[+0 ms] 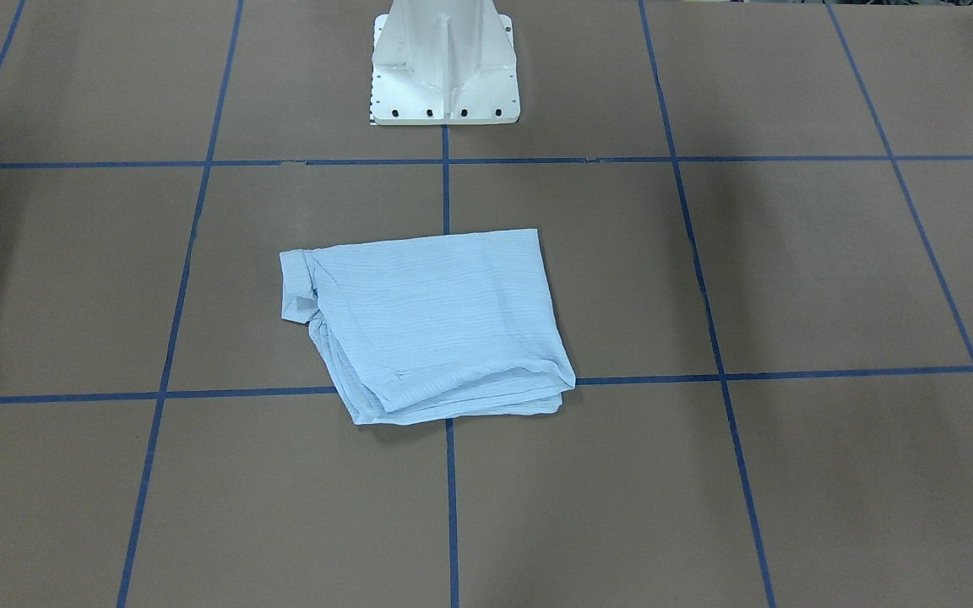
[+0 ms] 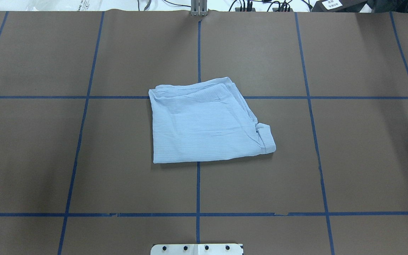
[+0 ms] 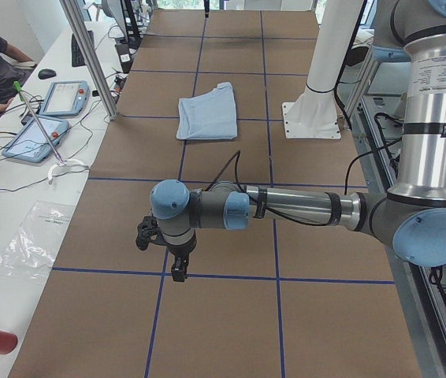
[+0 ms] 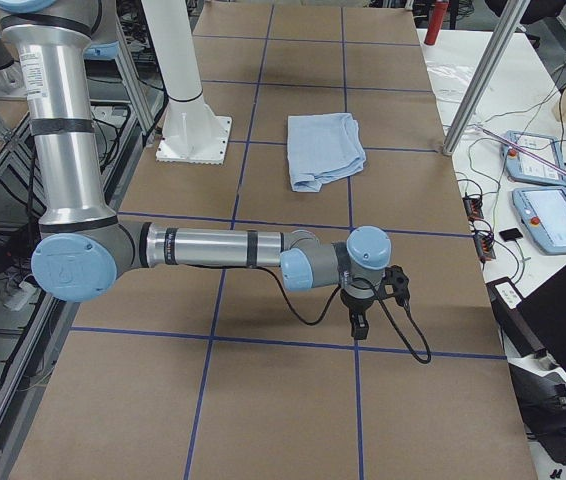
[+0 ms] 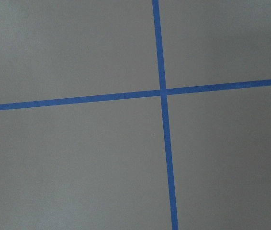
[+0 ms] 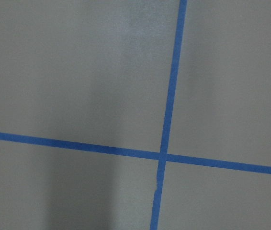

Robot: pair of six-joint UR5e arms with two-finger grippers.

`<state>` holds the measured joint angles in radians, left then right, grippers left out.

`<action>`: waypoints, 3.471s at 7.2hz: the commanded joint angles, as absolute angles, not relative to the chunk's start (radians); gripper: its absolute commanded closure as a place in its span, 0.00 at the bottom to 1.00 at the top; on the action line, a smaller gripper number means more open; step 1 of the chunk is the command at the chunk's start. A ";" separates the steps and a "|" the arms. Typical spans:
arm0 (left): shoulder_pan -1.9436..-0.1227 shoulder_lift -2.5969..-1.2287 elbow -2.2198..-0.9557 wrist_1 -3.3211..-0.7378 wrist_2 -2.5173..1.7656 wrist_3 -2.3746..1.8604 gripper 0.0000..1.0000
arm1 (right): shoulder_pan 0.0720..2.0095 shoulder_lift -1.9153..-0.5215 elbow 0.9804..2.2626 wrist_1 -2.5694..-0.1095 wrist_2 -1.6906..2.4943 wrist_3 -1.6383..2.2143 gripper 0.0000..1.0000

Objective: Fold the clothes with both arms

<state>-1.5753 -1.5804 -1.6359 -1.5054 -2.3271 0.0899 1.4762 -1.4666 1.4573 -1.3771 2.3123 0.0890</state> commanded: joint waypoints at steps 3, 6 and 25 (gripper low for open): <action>-1.575 -1.589 -1.641 -1.503 -2.324 0.089 0.00 | 1.555 -1.556 1.695 -1.692 2.319 0.072 0.00; -1.575 -1.586 -1.643 -1.503 -2.326 0.089 0.00 | 1.555 -1.649 1.703 -1.689 2.362 0.075 0.00; -1.575 -1.588 -1.649 -1.502 -2.324 0.089 0.00 | 1.559 -1.634 1.703 -1.686 2.368 0.072 0.00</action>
<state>-1.5754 -1.5871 -1.6490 -1.5028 -2.3240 0.0890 1.5585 -1.6377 1.7005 -1.6860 2.3683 0.0732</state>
